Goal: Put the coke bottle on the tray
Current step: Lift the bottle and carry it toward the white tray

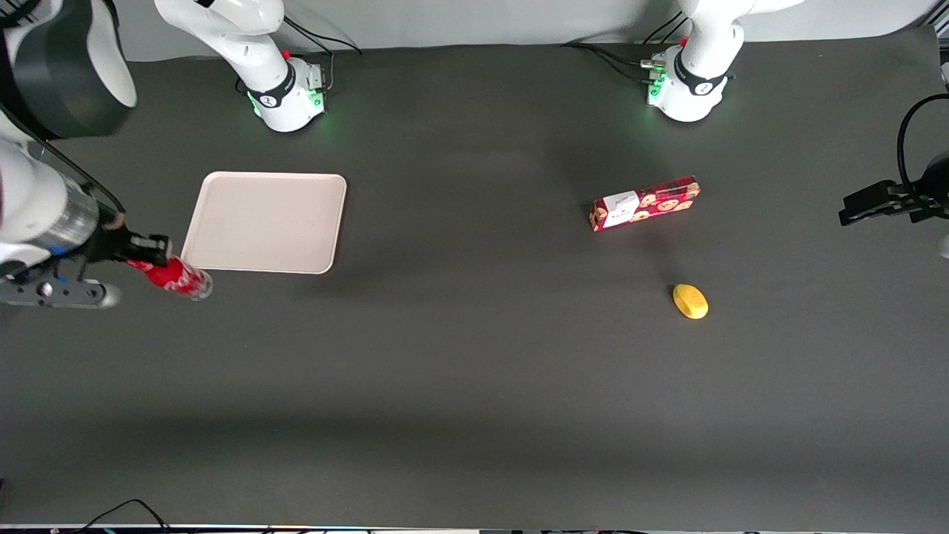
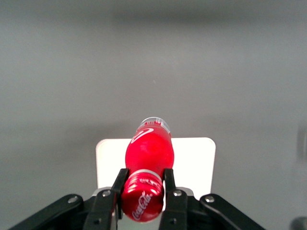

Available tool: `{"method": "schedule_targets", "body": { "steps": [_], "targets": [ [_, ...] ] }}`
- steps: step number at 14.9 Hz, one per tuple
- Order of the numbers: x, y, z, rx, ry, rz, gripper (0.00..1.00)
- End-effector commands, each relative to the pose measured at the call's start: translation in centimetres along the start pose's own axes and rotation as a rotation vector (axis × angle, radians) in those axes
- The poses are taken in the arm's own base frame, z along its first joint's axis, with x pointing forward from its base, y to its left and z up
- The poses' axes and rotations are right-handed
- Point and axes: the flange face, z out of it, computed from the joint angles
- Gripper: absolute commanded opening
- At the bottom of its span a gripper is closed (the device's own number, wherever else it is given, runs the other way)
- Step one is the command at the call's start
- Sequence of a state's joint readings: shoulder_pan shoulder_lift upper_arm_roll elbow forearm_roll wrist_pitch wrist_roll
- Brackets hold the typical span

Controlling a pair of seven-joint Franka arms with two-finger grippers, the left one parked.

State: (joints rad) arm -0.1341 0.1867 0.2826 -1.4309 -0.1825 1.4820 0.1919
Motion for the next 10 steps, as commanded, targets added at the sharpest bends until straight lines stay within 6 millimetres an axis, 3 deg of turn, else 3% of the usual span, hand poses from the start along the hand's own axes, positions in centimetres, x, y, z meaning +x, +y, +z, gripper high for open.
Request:
{"method": "schedule_targets", "body": {
  "steps": [1,6,10],
  "targets": [
    [-8.2,5.2,4.5,0.007,0.041,-0.041,0.0],
    [-14.6,13.2,11.2,0.053,0.054,-0.075,0.0],
    [-16.5,12.7,16.7,0.067,0.051,-0.087,0.0]
  ]
}}
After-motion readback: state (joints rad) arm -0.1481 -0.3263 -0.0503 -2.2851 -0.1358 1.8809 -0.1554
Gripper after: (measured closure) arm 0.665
